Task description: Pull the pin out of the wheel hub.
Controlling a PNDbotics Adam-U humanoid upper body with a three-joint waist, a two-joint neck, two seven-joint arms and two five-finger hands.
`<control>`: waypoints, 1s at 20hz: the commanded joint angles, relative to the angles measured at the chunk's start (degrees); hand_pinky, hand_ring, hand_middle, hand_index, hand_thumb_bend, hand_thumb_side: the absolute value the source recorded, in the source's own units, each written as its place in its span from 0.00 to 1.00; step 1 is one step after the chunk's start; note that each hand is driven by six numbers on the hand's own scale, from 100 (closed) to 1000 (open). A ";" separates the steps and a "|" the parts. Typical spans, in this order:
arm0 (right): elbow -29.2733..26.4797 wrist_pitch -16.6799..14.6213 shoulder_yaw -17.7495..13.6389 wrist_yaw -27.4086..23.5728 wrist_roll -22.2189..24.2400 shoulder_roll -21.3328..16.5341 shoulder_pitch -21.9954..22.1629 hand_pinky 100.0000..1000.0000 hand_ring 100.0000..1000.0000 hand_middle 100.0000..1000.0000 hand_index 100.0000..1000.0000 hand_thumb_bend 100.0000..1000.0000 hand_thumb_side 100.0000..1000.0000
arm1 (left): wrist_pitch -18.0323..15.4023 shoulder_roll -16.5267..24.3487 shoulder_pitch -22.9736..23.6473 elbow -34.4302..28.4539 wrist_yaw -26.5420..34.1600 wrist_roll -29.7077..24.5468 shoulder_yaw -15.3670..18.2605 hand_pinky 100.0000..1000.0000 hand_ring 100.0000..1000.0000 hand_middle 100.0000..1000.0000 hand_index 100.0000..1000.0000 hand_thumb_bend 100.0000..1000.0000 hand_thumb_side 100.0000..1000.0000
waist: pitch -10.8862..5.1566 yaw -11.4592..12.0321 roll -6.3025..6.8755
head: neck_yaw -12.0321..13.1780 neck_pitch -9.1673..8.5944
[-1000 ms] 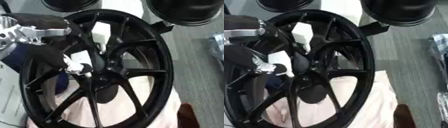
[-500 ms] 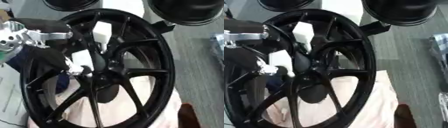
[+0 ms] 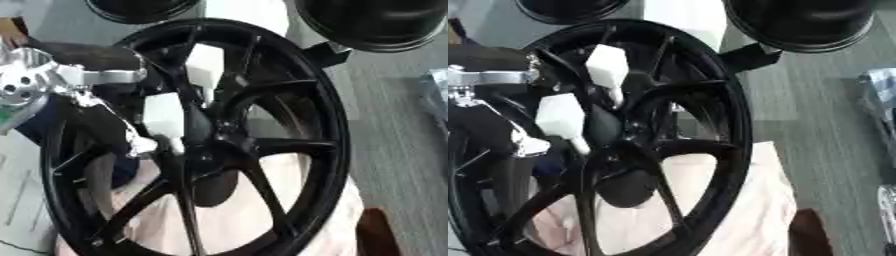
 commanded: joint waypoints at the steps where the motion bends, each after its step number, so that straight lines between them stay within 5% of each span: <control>1: -1.23 -0.24 -0.51 -0.26 -0.11 -0.62 -0.24 0.66 0.77 0.52 0.61 0.00 0.49 | 9.78 0.95 -0.86 -1.79 0.08 -7.45 3.05 0.50 0.39 0.34 0.51 0.11 0.14 | -1.29 0.08 -0.07 | 0.18 -0.62; 7: -1.26 -0.32 -0.62 -0.27 -0.17 -0.64 -0.30 0.66 0.77 0.52 0.61 0.00 0.49 | 13.23 2.23 0.03 -6.56 2.20 -5.90 7.63 0.47 0.33 0.26 0.42 0.02 0.17 | -1.41 0.20 0.00 | -0.13 -0.75; 12: -1.28 -0.36 -0.71 -0.24 -0.27 -0.70 -0.26 0.66 0.77 0.52 0.61 0.00 0.49 | 11.70 3.59 0.98 -7.31 5.79 -1.21 13.14 0.44 0.30 0.22 0.39 0.00 0.17 | -1.51 0.42 0.09 | -0.65 -0.77; 18: -1.29 -0.36 -0.73 -0.22 -0.29 -0.72 -0.26 0.66 0.77 0.52 0.61 0.00 0.49 | 11.10 4.30 1.45 -7.33 7.56 1.36 14.34 0.43 0.29 0.21 0.38 0.00 0.17 | -1.55 0.50 0.10 | -0.81 -0.76; 20: -1.36 -0.41 -1.51 0.02 -0.87 -0.66 0.19 0.66 0.77 0.52 0.61 0.00 0.49 | 11.93 5.72 2.30 -6.32 6.55 2.61 16.20 0.41 0.26 0.18 0.37 0.00 0.15 | -1.87 1.96 -0.03 | -3.12 -0.20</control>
